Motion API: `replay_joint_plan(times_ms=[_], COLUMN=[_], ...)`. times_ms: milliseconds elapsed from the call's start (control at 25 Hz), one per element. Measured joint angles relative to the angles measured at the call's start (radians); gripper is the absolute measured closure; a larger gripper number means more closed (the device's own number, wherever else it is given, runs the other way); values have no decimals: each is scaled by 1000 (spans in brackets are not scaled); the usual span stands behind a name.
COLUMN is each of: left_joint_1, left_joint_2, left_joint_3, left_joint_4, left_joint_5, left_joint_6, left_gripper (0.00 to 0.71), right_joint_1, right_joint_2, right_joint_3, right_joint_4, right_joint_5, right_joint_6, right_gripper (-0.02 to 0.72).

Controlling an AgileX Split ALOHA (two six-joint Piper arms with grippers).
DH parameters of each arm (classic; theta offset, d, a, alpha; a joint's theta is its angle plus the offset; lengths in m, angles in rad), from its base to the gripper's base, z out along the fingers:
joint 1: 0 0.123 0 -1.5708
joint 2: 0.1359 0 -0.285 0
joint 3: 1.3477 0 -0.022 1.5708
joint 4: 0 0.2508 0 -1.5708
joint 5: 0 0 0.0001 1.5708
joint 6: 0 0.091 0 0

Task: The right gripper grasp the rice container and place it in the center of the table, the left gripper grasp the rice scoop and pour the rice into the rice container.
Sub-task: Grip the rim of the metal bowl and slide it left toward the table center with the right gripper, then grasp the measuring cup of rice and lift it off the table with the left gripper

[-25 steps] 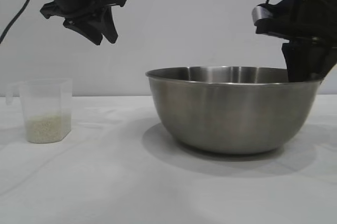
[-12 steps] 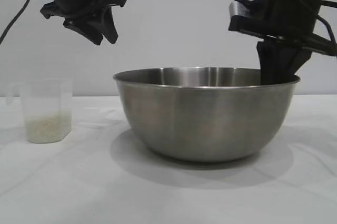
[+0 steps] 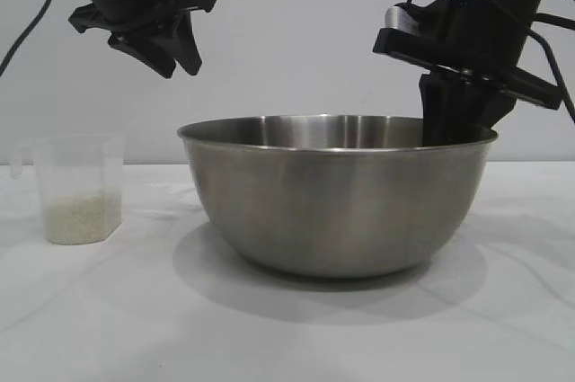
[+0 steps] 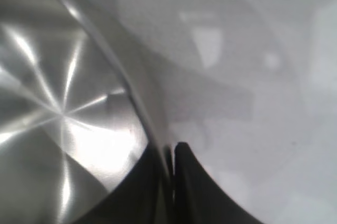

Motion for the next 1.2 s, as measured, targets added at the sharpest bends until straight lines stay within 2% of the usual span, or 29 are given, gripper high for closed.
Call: replay_joint_plan(times_ms=[240, 440, 480, 560, 760, 920, 1040, 1200], left_joint_1=[0, 0, 0, 0, 0, 0, 0, 0], left_joint_2=[0, 0, 0, 0, 0, 0, 0, 0], left_joint_3=[0, 0, 0, 0, 0, 0, 0, 0], left_joint_4=[0, 0, 0, 0, 0, 0, 0, 0], left_joint_5=[0, 0, 0, 0, 1, 1, 1, 1], left_joint_6=[0, 0, 0, 0, 0, 0, 0, 0], left_gripper=[485, 485, 485, 485, 485, 485, 485, 485], right_joint_1=[0, 0, 0, 0, 0, 0, -22, -134], right_joint_2=[-118, -217, -230, -253, -355, -488, -615, -781], right_joint_3=[0, 0, 3, 27, 224, 412, 524, 649], right_joint_4=[-79, -203, -230, -265, -300, -339, -343, -327], right_joint_5=[-17, -120, -144, -193, -361, -460, -501, -508], right_joint_6=[-1, -4, -4, -4, -4, -4, -4, 5], right_gripper=[466, 466, 426, 441, 441, 441, 441, 441])
